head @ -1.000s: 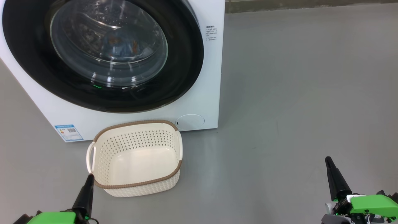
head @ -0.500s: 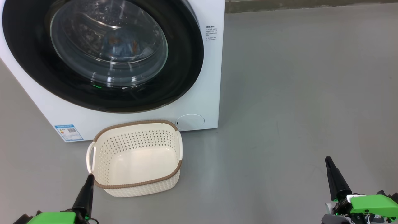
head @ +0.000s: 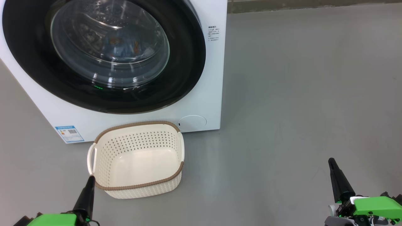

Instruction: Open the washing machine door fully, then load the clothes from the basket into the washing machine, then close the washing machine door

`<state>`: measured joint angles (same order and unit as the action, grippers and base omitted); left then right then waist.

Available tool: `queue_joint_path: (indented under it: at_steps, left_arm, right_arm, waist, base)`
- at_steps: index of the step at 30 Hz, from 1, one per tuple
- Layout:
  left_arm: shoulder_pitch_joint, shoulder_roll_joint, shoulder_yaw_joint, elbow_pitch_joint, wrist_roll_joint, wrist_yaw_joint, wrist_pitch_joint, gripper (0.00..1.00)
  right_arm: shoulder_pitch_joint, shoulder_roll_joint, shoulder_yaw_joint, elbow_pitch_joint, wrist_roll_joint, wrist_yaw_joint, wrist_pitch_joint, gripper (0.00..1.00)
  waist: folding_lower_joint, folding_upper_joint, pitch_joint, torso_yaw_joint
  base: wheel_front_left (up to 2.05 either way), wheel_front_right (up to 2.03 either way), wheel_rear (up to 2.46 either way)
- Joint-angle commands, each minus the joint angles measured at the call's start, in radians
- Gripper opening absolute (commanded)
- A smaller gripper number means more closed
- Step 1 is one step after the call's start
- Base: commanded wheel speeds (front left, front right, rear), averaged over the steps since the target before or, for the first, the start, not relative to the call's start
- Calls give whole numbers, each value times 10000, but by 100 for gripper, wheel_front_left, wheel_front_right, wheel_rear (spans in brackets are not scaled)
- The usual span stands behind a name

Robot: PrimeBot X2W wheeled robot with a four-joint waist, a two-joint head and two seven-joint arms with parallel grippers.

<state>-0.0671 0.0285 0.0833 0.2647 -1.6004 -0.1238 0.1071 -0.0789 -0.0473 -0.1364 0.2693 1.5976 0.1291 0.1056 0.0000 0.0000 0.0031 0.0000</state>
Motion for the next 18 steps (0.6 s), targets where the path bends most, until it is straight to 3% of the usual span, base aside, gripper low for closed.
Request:
queue_joint_path:
  at_steps: [1, 18]
  left_arm:
    - [-410, 217, 302, -195, -84, -69, 59, 0]
    - [-410, 217, 302, -195, -84, -69, 59, 0]
  right_arm:
    - [-291, -30, 225, -245, 109, 16, 78, 0]
    - [-291, -30, 226, -246, 110, 16, 77, 0]
  waist:
    - [0, 0, 0, 0]
    - [0, 0, 0, 0]
  base:
    - [0, 0, 0]
    - [0, 0, 0]
